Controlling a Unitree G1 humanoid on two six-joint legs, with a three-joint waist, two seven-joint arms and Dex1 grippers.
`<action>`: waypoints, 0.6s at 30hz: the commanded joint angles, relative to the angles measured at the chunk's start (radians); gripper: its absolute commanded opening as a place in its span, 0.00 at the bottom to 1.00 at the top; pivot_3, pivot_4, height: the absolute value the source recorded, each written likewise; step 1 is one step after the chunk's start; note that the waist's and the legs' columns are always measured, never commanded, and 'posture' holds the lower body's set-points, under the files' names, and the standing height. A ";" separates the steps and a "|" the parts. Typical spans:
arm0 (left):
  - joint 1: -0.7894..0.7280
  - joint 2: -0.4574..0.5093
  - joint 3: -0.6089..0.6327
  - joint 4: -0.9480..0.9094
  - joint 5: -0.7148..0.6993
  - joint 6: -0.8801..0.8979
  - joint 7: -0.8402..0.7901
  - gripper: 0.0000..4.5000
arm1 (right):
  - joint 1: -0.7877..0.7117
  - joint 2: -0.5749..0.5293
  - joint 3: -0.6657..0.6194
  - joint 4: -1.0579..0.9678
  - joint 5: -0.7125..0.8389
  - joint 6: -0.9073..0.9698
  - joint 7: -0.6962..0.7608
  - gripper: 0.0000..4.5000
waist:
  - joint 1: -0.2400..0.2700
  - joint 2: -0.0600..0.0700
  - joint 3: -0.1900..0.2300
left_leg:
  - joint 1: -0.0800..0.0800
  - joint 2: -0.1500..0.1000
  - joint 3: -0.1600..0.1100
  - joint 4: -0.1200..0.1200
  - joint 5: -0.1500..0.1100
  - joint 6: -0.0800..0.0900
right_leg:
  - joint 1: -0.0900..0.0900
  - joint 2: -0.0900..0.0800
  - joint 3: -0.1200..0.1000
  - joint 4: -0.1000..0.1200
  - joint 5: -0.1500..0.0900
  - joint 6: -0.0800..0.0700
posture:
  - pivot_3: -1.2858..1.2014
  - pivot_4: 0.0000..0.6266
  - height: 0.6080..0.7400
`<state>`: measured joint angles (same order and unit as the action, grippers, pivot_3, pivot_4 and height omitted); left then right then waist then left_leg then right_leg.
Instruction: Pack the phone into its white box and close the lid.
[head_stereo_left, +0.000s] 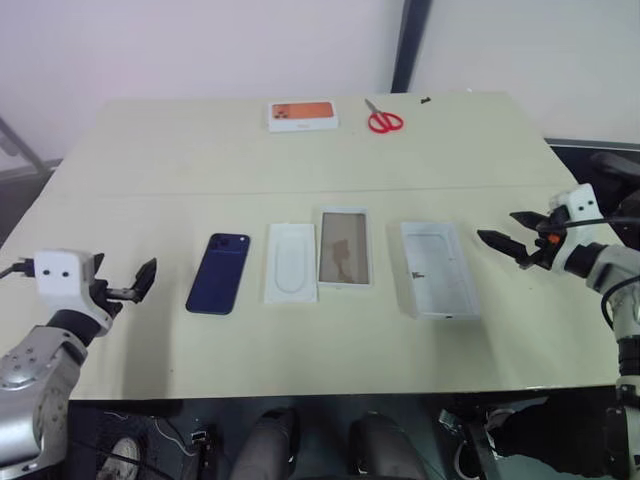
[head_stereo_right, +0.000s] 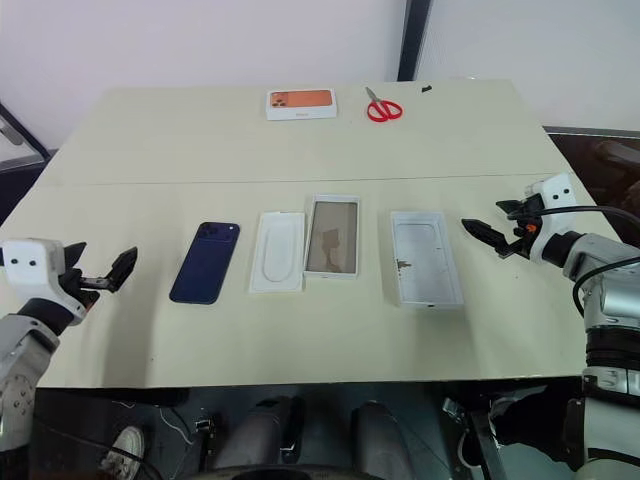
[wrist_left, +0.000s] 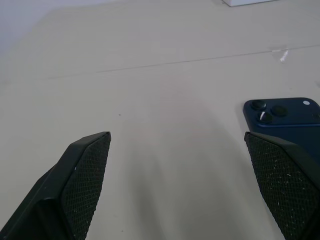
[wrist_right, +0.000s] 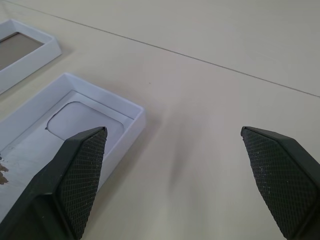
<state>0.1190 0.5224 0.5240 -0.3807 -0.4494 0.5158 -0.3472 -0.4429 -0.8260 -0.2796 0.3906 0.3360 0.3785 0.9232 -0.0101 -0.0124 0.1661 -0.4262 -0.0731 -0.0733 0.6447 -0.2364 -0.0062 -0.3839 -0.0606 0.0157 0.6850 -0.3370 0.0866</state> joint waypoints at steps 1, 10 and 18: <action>0.000 -0.001 0.014 -0.044 -0.013 -0.002 0.006 1.00 | -0.023 -0.014 0.000 -0.041 0.005 -0.002 0.002 1.00 | 0.001 0.000 0.000 | 0.000 0.000 0.000 0.000 0.000 0.000 | 0.000 0.000 0.000 0.000 0.000 0.000 | 0.52 0.24 1.00; -0.017 -0.014 -0.004 -0.098 -0.044 0.038 0.018 1.00 | -0.044 0.064 0.083 -0.168 0.009 0.014 -0.020 1.00 | 0.000 0.000 0.000 | 0.000 0.000 0.000 0.000 0.000 0.000 | 0.000 0.000 0.000 0.000 0.000 0.000 | 0.52 0.24 1.00; -0.208 -0.040 -0.215 -0.126 -0.104 0.192 0.034 1.00 | -0.065 0.154 0.158 -0.409 0.026 0.099 -0.105 1.00 | 0.011 0.000 0.000 | 0.000 0.000 -0.001 0.001 0.000 0.000 | 0.000 0.000 0.000 0.000 0.000 0.000 | 0.52 0.24 1.00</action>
<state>-0.0597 0.4836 0.3433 -0.4662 -0.5358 0.6749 -0.3221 -0.4922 -0.6707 -0.1128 0.0601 0.3400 0.4594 0.8301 0.0012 -0.0125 0.1661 -0.4266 -0.0735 -0.0738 0.6459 -0.2364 -0.0063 -0.3838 -0.0605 0.0153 0.6851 -0.3369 0.0868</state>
